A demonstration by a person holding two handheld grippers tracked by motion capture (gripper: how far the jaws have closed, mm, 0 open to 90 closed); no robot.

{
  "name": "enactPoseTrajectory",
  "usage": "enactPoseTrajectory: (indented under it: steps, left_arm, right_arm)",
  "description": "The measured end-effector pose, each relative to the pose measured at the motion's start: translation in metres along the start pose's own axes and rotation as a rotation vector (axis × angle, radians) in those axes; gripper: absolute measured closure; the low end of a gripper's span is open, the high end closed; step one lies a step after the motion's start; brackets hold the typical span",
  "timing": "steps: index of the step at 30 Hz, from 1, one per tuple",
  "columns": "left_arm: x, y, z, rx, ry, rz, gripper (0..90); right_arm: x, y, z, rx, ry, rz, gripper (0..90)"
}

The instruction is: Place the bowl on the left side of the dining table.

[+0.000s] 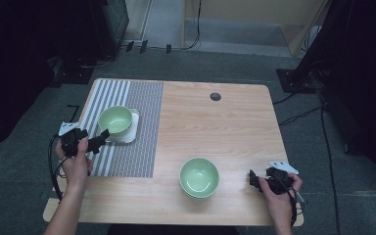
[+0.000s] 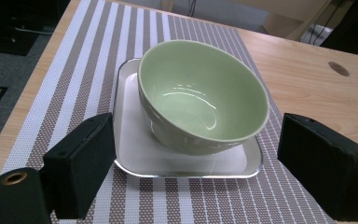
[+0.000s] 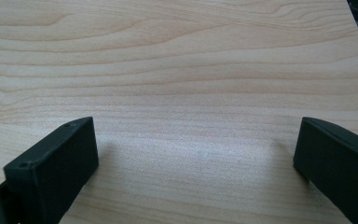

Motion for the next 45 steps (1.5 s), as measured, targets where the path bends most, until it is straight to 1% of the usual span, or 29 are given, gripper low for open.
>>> enactPoseTrajectory:
  steps: [1,3,9,10,12,24,29,36,38,41,45]
  left_arm:
    - [0.0,0.0,0.0,0.0,0.0,0.0,10.8]
    - [-0.002,0.001,-0.006,-0.008,0.011,0.0,10.9]
    - [-0.008,0.002,-0.012,-0.017,0.014,-0.005,10.9]
    - [-0.01,0.003,-0.013,-0.018,0.01,0.0,10.9]
    - [-0.016,0.004,-0.016,-0.028,-0.002,-0.004,10.9]
    - [-0.031,0.004,-0.028,-0.033,0.005,-0.005,11.0]
    - [-0.037,0.004,-0.033,-0.035,0.0,-0.002,11.0]
    - [-0.044,0.004,-0.038,-0.035,-0.006,0.009,11.0]
    - [-0.047,0.003,-0.04,-0.027,-0.01,0.02,11.0]
    - [-0.05,0.004,-0.042,-0.027,-0.013,0.032,11.0]
    - [-0.055,0.004,-0.046,-0.022,-0.014,0.04,11.0]
  right_arm:
    - [0.0,0.0,0.0,0.0,0.0,0.0,0.0]
    - [0.0,0.0,0.0,0.0,0.0,0.001,0.0]
    - [0.0,0.0,0.0,0.0,-0.001,0.0,0.0]
    - [0.0,0.0,0.0,0.0,-0.001,0.0,0.0]
    - [0.0,0.0,0.0,-0.001,-0.001,0.0,0.0]
    - [0.0,0.0,0.0,-0.001,-0.001,0.0,0.0]
    - [0.0,0.0,0.0,-0.001,-0.001,0.0,0.0]
    - [0.0,0.0,0.0,-0.001,-0.001,0.0,0.0]
    - [0.0,0.0,0.0,-0.001,-0.001,0.0,0.0]
    - [0.0,0.0,0.0,-0.001,-0.001,0.0,0.0]
    - [0.0,0.0,0.0,-0.001,-0.001,0.0,0.0]
Point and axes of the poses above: each handheld gripper's, and its own axes: z roughly forward along the jaws, x roughly out of its top, y roughly to its right, the point moved 5 cm from there along z, roughly forward along the jaws, and after that the axes turned 8 degrees about z, right-handed, at the moved point
